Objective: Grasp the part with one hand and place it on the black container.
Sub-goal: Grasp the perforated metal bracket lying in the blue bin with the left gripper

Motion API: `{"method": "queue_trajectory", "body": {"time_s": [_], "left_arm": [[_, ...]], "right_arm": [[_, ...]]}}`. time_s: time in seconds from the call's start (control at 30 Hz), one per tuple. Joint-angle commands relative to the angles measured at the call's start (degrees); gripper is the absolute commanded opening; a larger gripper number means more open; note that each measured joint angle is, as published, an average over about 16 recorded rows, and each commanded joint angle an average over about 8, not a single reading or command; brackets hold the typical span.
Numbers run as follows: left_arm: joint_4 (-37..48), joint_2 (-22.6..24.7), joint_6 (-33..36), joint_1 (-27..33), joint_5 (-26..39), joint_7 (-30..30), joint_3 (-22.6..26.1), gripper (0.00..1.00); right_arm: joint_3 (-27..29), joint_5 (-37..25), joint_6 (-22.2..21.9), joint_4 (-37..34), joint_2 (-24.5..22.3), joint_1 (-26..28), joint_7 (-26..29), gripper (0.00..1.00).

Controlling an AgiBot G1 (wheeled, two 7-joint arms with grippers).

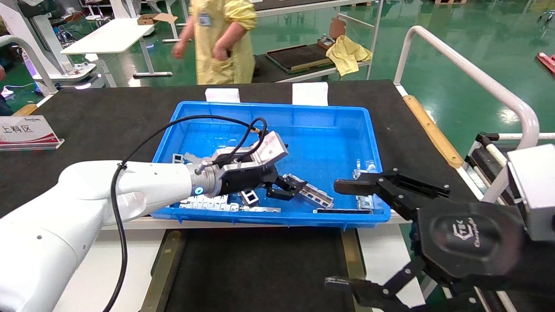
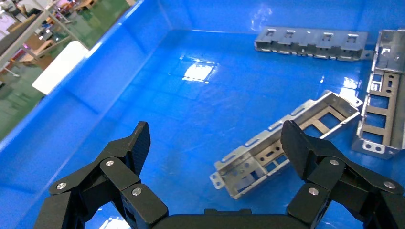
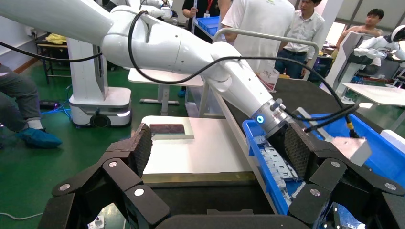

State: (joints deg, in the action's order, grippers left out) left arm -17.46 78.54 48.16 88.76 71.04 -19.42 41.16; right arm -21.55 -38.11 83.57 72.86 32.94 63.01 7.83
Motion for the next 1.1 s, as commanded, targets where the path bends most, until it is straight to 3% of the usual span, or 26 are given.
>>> {"method": "queue_trajectory", "body": {"time_s": [0.03, 0.5, 0.57, 0.63, 0.77, 0.83, 0.9, 1.1], "left_arm": [[-0.95, 0.02, -0.75, -0.5, -0.56, 0.92, 1.42, 1.0], [-3.19, -0.09, -5.54, -1.09, -4.89, 5.81, 10.58, 1.0], [-3.46, -0.11, -5.68, -1.2, -5.51, 6.27, 11.75, 0.99], [-3.73, -0.12, -5.79, -1.29, -6.13, 6.66, 12.86, 0.84], [-4.17, -0.16, -6.01, -1.35, -7.45, 7.29, 14.88, 0.34], [-4.33, -0.17, -6.14, -1.34, -8.1, 7.52, 15.79, 0.11], [-4.46, -0.19, -6.29, -1.31, -8.77, 7.71, 16.66, 0.0], [-4.71, -0.22, -6.79, -1.12, -10.69, 8.07, 18.99, 0.0]], "right_arm": [[0.0, 0.0, 0.0, 0.0, 0.0, 0.0, 0.0, 1.0], [-0.01, 0.01, 0.0, 0.0, 0.0, 0.0, 0.0, 1.0], [-0.01, 0.01, 0.0, 0.0, 0.0, 0.0, -0.01, 0.77], [-0.01, 0.01, 0.0, 0.0, 0.0, 0.0, -0.01, 0.52], [-0.01, 0.01, -0.01, 0.0, -0.01, 0.0, -0.01, 0.02], [-0.01, 0.01, -0.01, 0.0, -0.01, 0.0, -0.01, 0.0], [-0.02, 0.01, -0.01, 0.0, -0.01, 0.0, -0.01, 0.0], [-0.02, 0.01, -0.01, 0.0, -0.01, 0.01, -0.01, 0.0]]}}
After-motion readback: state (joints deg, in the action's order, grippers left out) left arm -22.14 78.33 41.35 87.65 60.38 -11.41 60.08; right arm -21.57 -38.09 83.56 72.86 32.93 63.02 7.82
